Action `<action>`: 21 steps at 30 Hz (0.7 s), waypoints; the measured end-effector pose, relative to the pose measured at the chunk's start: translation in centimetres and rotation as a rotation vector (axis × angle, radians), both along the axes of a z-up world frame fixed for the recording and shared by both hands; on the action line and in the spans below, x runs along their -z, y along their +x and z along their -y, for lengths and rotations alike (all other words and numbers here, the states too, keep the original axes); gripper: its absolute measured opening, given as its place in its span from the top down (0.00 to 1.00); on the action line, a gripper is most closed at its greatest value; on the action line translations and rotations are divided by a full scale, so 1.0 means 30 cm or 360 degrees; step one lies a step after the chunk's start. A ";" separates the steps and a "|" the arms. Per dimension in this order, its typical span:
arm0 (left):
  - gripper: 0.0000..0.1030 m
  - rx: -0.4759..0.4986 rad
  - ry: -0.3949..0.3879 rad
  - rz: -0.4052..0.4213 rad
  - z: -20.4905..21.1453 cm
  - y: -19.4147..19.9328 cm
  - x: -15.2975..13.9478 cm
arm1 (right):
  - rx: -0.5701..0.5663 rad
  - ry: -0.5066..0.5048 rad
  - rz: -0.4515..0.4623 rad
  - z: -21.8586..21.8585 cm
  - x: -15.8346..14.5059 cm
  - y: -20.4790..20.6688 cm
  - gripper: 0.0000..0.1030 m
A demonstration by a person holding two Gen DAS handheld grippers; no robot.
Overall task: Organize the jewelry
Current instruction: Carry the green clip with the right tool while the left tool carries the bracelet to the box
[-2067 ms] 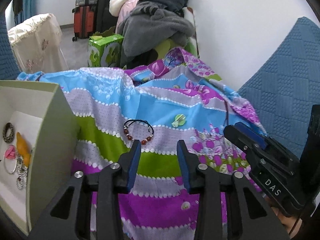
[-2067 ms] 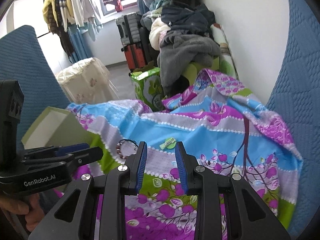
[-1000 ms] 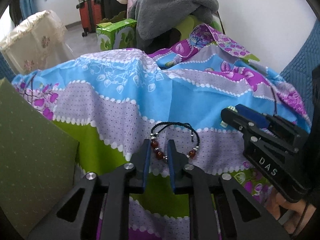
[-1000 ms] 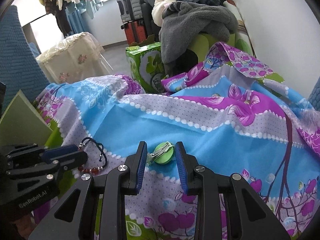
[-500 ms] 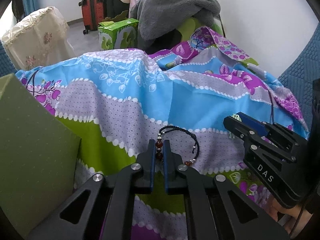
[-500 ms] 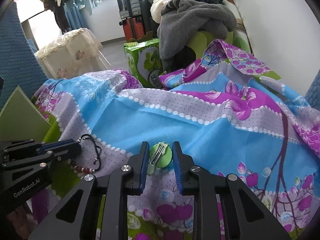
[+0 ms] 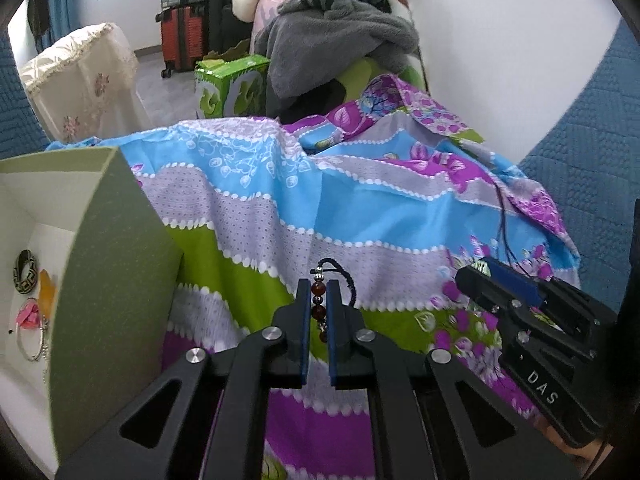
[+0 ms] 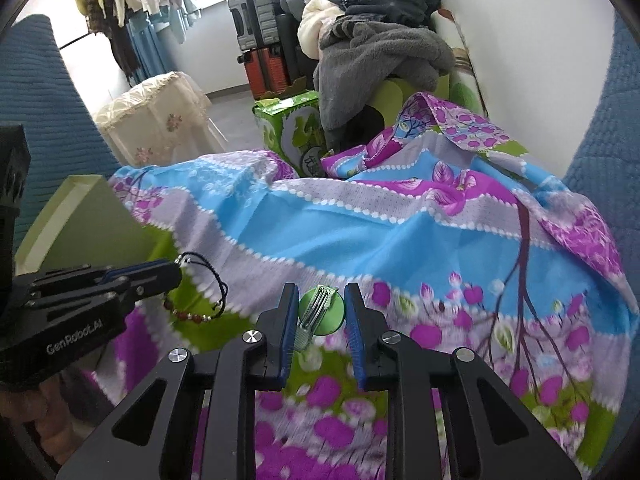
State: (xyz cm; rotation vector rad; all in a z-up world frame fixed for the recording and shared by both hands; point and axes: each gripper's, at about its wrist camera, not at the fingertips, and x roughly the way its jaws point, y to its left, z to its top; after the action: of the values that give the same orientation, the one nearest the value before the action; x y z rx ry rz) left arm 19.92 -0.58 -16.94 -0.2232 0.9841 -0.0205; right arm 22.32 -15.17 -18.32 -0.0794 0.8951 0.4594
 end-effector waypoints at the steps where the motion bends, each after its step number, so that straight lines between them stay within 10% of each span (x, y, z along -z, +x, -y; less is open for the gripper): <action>1: 0.94 0.0010 -0.0002 0.0001 0.003 -0.013 -0.008 | 0.0005 0.0003 -0.0003 0.002 -0.008 -0.016 0.80; 21: 0.94 0.0070 -0.0043 0.0133 -0.032 -0.212 -0.260 | 0.0063 0.0079 0.0056 0.031 -0.262 -0.233 0.80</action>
State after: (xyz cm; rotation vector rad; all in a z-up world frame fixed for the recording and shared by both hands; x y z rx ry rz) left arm 13.55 0.38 -9.13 -0.2238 0.9056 -0.0831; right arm 15.33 -16.11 -10.48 -0.0245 0.8488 0.4420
